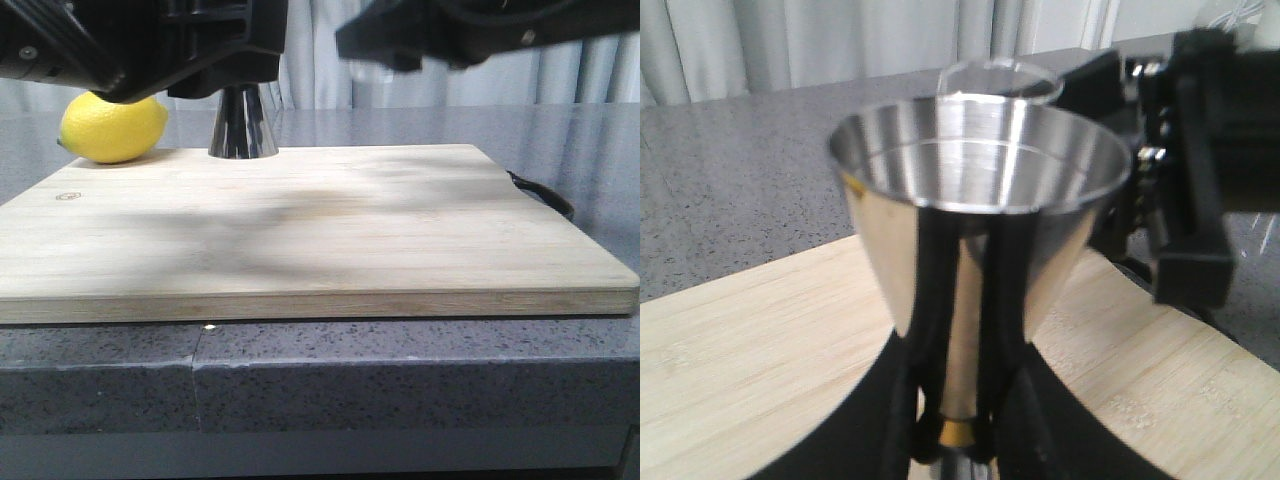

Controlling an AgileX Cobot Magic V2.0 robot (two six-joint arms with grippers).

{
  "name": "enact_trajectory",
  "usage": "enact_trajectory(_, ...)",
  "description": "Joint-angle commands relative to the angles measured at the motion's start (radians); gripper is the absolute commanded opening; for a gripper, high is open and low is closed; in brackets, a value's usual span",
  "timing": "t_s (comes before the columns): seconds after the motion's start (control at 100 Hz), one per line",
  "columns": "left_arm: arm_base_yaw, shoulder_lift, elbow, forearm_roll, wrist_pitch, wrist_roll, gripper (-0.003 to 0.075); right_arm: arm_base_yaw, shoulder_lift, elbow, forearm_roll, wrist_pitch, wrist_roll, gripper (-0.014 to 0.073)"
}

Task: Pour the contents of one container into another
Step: 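Lift the beaker with the right gripper and bring it over the jigger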

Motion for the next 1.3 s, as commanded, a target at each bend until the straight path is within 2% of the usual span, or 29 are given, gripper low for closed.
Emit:
enact_trajectory(0.0,-0.006,-0.031,-0.027,0.014,-0.047,0.003,-0.002,-0.003,-0.116,-0.026,-0.046,-0.023,-0.007,0.0183)
enact_trajectory(0.15,-0.006,-0.031,-0.027,0.046,-0.024,0.003,-0.002,-0.003,-0.208,-0.049,-0.181,0.065,-0.007,0.0183)
enact_trajectory(0.4,-0.006,-0.031,-0.027,0.052,-0.024,0.003,-0.002,0.008,-0.287,-0.095,-0.293,0.102,-0.007,0.0183)
enact_trajectory(0.8,-0.031,-0.031,-0.027,0.052,-0.054,0.002,-0.002,0.091,-0.29,-0.125,-0.46,0.115,-0.007,0.0183)
enact_trajectory(1.29,-0.073,-0.031,-0.027,0.055,-0.068,0.002,-0.002,0.101,-0.29,-0.125,-0.641,0.136,-0.007,0.0183)
